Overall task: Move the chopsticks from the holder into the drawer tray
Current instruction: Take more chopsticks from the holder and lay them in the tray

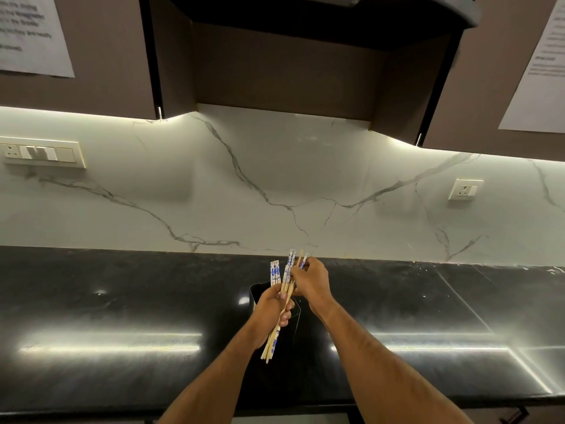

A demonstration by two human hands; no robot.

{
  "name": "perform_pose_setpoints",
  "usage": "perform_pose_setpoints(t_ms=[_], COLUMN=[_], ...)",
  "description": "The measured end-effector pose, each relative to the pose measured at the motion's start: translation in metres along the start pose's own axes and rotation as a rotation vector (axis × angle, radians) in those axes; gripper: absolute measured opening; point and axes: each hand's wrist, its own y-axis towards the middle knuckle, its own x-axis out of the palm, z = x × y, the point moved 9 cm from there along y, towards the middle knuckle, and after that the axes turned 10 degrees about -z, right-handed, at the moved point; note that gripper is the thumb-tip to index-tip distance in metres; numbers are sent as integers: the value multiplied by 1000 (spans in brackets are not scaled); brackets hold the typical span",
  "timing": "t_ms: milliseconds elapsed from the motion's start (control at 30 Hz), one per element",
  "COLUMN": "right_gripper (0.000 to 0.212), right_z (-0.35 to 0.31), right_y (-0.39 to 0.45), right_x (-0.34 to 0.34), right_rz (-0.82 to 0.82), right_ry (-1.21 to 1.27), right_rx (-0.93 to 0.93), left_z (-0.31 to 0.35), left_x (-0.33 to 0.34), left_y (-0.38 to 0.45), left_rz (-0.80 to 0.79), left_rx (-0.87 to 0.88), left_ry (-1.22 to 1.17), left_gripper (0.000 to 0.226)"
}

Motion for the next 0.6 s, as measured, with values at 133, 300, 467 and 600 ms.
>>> perform_pose_setpoints(t_ms=[133,300,467,600], right_gripper=[9,15,21,12], right_z=[-1,1,5,13], right_y=[-3,-5,-8,-11], right_x=[0,8,11,-1], right_rz=[3,-75,-183,-55], right_ry=[-26,15,162,222], right_rx=[7,21,14,64], left_z=[0,1,-2,-2], left_x=[0,-4,-3,3], left_y=[-3,-5,-5,-5], left_rz=[-25,3,-23,-57], left_rx=[10,32,14,36], left_ry=[-22,39,-21,-56], left_gripper=[23,27,30,32])
